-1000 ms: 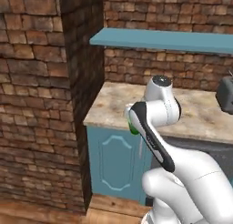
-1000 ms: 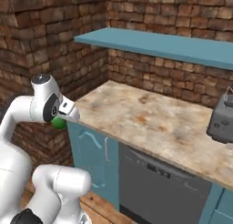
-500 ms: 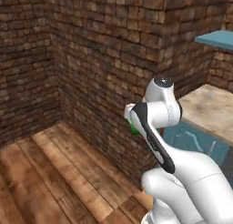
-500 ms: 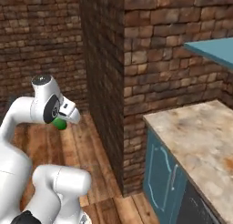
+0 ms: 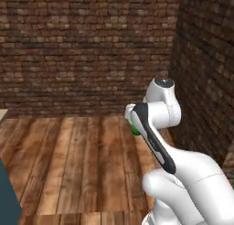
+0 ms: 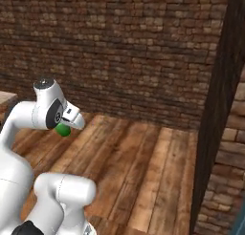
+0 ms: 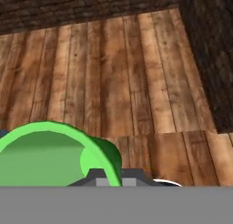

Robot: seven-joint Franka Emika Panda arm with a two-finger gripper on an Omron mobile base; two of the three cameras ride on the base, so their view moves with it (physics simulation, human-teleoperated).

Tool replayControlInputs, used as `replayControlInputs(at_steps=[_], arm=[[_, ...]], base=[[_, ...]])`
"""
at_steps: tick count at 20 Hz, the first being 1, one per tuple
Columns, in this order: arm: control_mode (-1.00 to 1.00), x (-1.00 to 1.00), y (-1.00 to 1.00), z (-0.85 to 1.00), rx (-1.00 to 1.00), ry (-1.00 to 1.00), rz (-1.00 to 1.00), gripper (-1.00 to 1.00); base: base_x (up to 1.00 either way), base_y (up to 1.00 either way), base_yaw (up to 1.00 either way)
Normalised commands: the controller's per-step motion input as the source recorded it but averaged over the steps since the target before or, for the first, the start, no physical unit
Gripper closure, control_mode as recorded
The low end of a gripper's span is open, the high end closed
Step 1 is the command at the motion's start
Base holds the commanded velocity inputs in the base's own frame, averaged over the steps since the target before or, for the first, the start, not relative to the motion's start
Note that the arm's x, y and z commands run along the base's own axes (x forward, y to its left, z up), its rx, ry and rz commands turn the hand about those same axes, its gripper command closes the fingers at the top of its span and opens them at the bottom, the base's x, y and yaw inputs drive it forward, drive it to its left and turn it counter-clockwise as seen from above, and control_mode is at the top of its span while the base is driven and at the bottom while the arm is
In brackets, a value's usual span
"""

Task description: Place the pitcher and cup on the dining counter for serving.

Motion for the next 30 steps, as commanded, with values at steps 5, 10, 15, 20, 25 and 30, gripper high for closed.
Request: replayControlInputs(at_steps=[5,10,15,20,25,30], arm=[[1.0,0.0,0.0,0.0,0.0,0.0,0.0,1.0],[1.0,0.0,0.0,0.0,0.0,0.0,0.0,1.0],[1.0,0.0,0.0,0.0,0.0,0.0,0.0,1.0],[1.0,0.0,0.0,0.0,0.0,0.0,0.0,1.0],[1.0,0.0,0.0,0.0,0.0,0.0,0.0,1.0],[1.0,0.0,0.0,0.0,0.0,0.0,0.0,1.0]], base=[[-0.19,-0.14,1.0],[-0.07,-0.1,1.0],[0.17,0.12,0.89],[0.67,0.4,0.68],[0.97,0.18,0.37],[0.83,-0.2,0.07]])
